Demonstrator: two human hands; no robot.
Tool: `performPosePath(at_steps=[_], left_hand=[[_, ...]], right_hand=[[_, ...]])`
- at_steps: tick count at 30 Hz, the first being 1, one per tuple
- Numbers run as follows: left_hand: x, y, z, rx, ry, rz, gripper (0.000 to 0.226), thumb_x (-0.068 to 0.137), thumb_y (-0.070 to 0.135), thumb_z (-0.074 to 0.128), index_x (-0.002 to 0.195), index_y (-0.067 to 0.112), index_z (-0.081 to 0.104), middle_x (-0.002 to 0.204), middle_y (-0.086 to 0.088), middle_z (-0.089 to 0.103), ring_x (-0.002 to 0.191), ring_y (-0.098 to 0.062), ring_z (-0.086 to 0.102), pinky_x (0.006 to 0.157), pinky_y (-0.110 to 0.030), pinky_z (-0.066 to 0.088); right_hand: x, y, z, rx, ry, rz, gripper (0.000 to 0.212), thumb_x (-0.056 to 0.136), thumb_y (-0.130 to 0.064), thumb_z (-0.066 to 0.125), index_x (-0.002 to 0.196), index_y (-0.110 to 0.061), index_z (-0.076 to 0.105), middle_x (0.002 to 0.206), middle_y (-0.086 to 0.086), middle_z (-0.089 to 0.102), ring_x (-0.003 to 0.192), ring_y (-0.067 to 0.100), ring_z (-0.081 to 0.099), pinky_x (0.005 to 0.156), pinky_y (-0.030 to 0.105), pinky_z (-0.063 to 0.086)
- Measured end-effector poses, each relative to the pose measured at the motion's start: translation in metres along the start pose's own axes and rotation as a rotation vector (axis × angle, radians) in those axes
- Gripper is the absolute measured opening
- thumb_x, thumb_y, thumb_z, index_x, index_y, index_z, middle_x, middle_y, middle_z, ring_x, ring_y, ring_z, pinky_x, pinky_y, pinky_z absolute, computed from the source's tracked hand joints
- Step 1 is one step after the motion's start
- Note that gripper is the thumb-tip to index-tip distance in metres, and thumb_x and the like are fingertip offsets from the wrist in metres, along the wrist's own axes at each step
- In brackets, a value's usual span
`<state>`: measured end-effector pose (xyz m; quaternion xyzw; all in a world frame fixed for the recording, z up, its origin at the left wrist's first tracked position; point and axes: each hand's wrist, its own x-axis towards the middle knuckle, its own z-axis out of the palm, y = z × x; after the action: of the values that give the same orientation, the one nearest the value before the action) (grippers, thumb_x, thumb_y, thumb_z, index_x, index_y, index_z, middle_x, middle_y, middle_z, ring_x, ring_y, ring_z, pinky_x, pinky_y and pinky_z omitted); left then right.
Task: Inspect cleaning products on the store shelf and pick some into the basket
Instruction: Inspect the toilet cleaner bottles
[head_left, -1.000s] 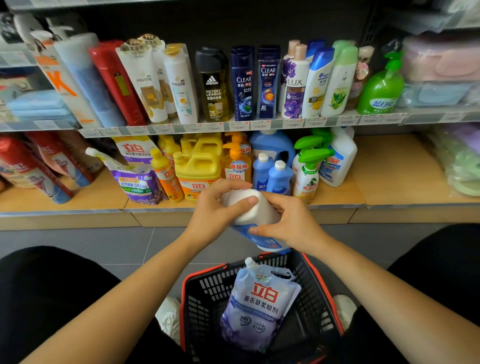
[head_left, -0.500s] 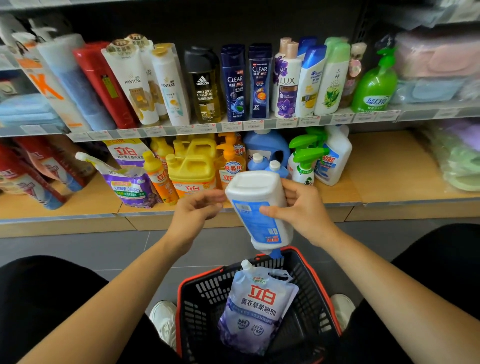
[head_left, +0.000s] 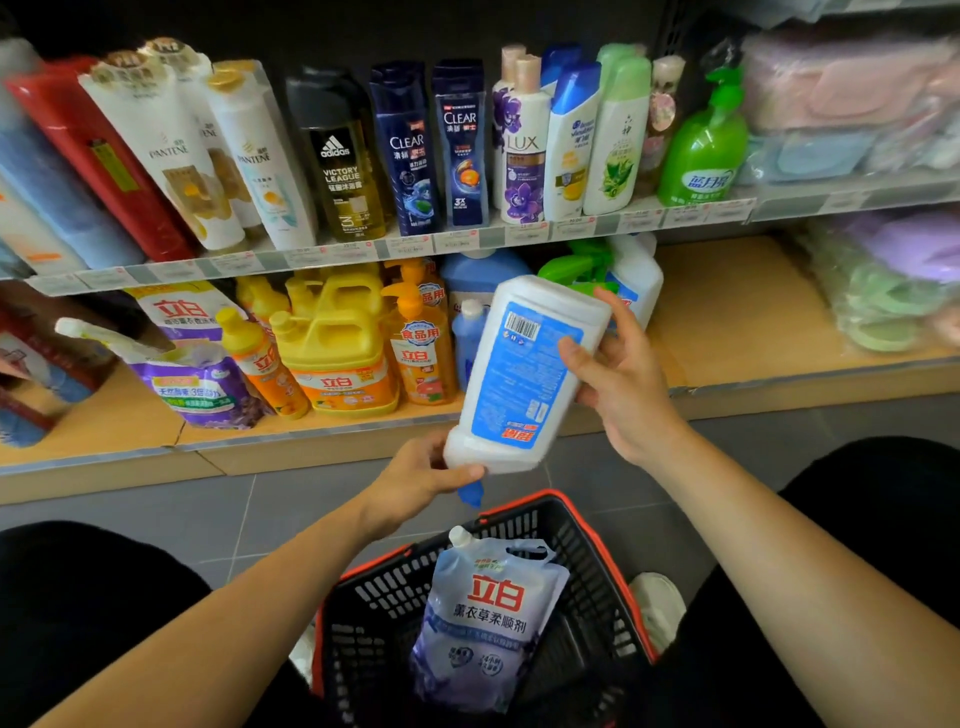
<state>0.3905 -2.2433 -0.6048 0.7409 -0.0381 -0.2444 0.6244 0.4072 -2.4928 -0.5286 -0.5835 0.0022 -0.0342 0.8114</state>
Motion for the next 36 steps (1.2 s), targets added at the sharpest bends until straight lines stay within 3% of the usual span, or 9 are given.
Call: performPosePath(at_steps=[3,7,11,14,18,22,26,30,36], left_hand=[[0.009,-0.002,0.000,-0.150,0.154,0.032,0.056,0.079,0.026,0.085,0.127,0.012,0.060,0.106,-0.016,0.075,0.091,-0.028,0.071,0.075,-0.038,0.058],[0.025,0.010,-0.014,-0.255,0.283,0.128,0.043,0.082,0.035,0.078,0.120,0.018,0.068,0.108,-0.008,0.076,0.095,-0.025,0.075,0.074,-0.030,0.061],[0.041,0.022,-0.013,-0.128,0.368,0.220,0.028,0.082,0.030,0.081,0.107,0.020,0.074,0.101,0.002,0.076,0.095,-0.021,0.074,0.072,-0.030,0.062],[0.058,0.036,-0.008,0.151,0.394,0.331,0.026,0.082,0.033,0.084,0.105,0.028,0.075,0.094,0.007,0.077,0.088,-0.014,0.073,0.070,-0.029,0.061],[0.094,0.051,0.016,0.723,0.361,0.539,0.039,0.077,0.044,0.085,0.108,0.023,0.077,0.100,0.005,0.076,0.086,-0.014,0.068,0.074,-0.031,0.053],[0.128,0.032,0.040,1.012,0.227,0.428,0.045,0.077,0.060,0.079,0.107,0.026,0.075,0.102,0.004,0.075,0.090,-0.021,0.068,0.073,-0.036,0.052],[0.150,0.000,0.045,1.124,0.185,0.297,0.041,0.078,0.064,0.073,0.097,0.027,0.072,0.090,0.007,0.072,0.081,-0.018,0.064,0.069,-0.034,0.051],[0.175,-0.010,0.056,1.200,0.134,0.218,0.039,0.083,0.061,0.069,0.096,0.023,0.070,0.086,0.004,0.070,0.079,-0.019,0.061,0.069,-0.037,0.052],[0.204,-0.002,0.071,1.121,0.094,0.169,0.039,0.085,0.056,0.070,0.110,0.026,0.069,0.105,0.003,0.072,0.096,-0.020,0.064,0.081,-0.035,0.054]], right_hand=[[0.011,0.006,-0.024,-0.126,0.085,0.006,0.054,0.085,-0.009,0.077,0.126,-0.034,0.053,0.115,-0.002,0.068,0.104,0.016,0.069,0.070,0.036,0.060],[0.017,0.034,-0.056,-0.169,0.183,0.292,0.043,0.086,-0.005,0.075,0.121,-0.021,0.057,0.115,0.007,0.072,0.093,0.020,0.074,0.083,0.042,0.061],[0.019,0.065,-0.070,-0.099,0.163,0.620,0.032,0.089,-0.007,0.071,0.119,-0.011,0.061,0.114,0.016,0.072,0.103,0.032,0.071,0.084,0.039,0.059],[0.024,0.080,-0.079,-0.375,0.151,0.735,0.026,0.088,-0.017,0.075,0.112,-0.013,0.066,0.111,0.012,0.071,0.106,0.029,0.069,0.082,0.036,0.059],[0.050,0.082,-0.094,-0.706,0.283,0.600,0.020,0.086,-0.018,0.076,0.103,-0.010,0.070,0.096,0.010,0.071,0.085,0.023,0.067,0.070,0.031,0.054],[0.100,0.061,-0.115,-0.962,0.319,0.393,0.014,0.083,-0.025,0.077,0.093,-0.017,0.071,0.100,0.000,0.072,0.090,0.018,0.064,0.069,0.026,0.045],[0.153,0.043,-0.140,-1.087,0.377,0.215,0.047,0.080,-0.035,0.081,0.122,-0.023,0.062,0.120,0.002,0.068,0.095,0.015,0.060,0.070,0.027,0.042],[0.194,0.039,-0.158,-0.999,0.385,0.239,0.098,0.078,-0.037,0.083,0.156,-0.022,0.024,0.156,0.005,0.039,0.137,0.029,0.045,0.104,0.044,0.046],[0.220,0.045,-0.155,-1.003,0.387,0.165,0.090,0.073,-0.042,0.087,0.146,-0.018,0.040,0.140,0.013,0.039,0.128,0.033,0.043,0.099,0.039,0.041]])
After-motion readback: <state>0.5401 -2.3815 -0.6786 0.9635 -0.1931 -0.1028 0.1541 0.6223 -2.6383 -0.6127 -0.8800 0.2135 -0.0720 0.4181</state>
